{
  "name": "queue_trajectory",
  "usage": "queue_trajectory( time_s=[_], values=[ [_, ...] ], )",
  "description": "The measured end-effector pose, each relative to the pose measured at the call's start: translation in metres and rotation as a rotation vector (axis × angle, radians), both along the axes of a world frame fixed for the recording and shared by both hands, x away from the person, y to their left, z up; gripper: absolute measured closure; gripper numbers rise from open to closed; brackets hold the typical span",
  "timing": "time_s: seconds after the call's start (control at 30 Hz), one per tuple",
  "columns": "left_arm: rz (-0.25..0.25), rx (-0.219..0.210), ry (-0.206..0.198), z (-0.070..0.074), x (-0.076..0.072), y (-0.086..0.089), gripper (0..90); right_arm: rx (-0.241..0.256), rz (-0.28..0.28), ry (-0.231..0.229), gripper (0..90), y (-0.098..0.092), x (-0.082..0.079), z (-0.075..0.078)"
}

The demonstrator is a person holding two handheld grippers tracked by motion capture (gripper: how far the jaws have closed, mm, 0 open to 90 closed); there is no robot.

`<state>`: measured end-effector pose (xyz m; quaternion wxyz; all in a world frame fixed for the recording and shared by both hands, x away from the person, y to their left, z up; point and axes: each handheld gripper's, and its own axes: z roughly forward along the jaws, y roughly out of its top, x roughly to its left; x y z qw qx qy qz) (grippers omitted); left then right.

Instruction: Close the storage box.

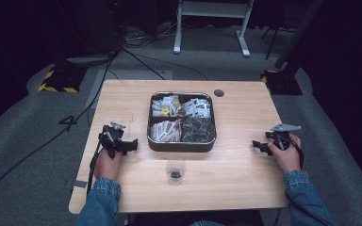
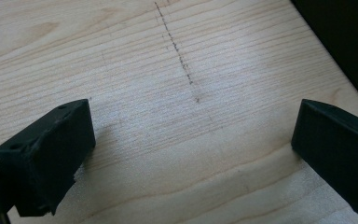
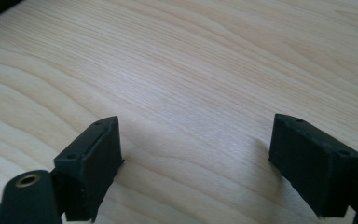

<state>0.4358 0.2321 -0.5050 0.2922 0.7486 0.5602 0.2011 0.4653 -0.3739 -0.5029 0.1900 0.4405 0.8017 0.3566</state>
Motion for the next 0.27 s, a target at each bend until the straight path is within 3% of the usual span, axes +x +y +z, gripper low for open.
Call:
queue_trajectory(
  time_s=[0.27],
  values=[
    [0.0, -0.001, 0.001, 0.0, -0.0001, -0.0001, 0.0, -0.011, -0.007, 0.001, 14.4, 0.0001, 0.0015, -0.0005]
  ],
)
